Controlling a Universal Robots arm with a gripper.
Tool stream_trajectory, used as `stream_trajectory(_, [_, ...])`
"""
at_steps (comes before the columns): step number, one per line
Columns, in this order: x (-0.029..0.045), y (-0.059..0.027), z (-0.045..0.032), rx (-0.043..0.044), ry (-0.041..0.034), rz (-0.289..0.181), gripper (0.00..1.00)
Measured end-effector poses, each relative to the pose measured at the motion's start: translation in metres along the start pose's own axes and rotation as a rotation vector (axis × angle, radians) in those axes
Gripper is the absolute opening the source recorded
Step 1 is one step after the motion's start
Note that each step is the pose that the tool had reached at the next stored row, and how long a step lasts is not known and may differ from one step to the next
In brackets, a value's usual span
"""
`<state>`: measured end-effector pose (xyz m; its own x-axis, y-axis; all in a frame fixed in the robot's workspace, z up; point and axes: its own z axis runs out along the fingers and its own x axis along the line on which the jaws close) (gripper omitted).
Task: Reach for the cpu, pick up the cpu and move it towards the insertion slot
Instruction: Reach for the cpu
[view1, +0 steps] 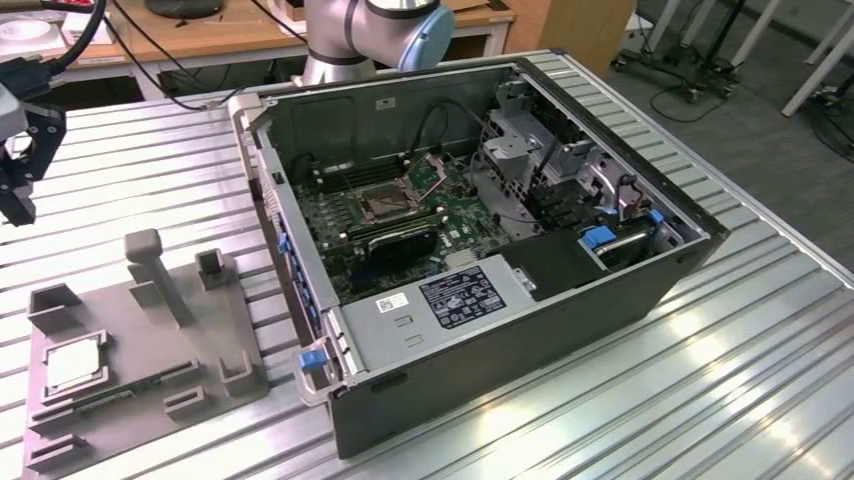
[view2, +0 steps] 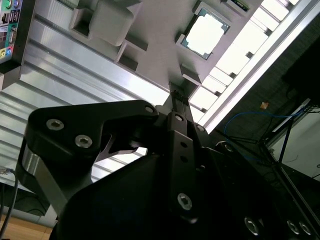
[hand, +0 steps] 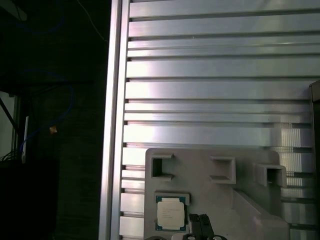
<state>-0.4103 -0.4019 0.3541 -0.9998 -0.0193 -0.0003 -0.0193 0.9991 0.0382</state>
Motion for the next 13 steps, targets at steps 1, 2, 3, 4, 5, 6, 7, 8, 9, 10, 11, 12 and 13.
stream_trajectory(1, [0.0, 0.0, 0.0, 0.0, 0.0, 0.0, 0.11])
stream_trajectory(2, [0.0, 0.0, 0.0, 0.0, -0.0001, 0.0, 0.11])
stream_trajectory(3, [0.0001, 0.0, 0.0, 0.0, 0.0, 0.0, 0.11])
stream_trajectory(4, [0.0001, 0.0, 0.0, 0.0, 0.0, 0.0, 0.11])
stream_trajectory(5, [0.0001, 0.0, 0.0001, -0.0001, -0.0001, 0.0, 0.11])
stream_trajectory(6, [0.0001, 0.0, 0.0001, -0.0001, 0.0, 0.0, 0.11])
stream_trajectory(7, [0.0002, -0.0001, 0.0003, 0.0, -0.0001, 0.0, 0.11])
stream_trajectory(8, [0.0005, -0.0002, 0.0008, 0.0, -0.0002, 0.0, 0.11])
stream_trajectory(9, [0.0008, -0.0005, 0.0019, 0.0008, -0.0002, 0.0, 0.11])
stream_trajectory(10, [0.001, -0.0006, 0.0032, 0.0021, 0.0, 0.0, 0.11])
stream_trajectory(11, [0.0013, -0.0008, 0.0047, 0.0033, -0.0001, 0.0, 0.11])
stream_trajectory(12, [0.0019, -0.0009, 0.0062, 0.0044, 0.0, 0.0, 0.17])
stream_trajectory(13, [0.0028, -0.0012, 0.0076, 0.0055, 0.0, 0.0, 0.24])
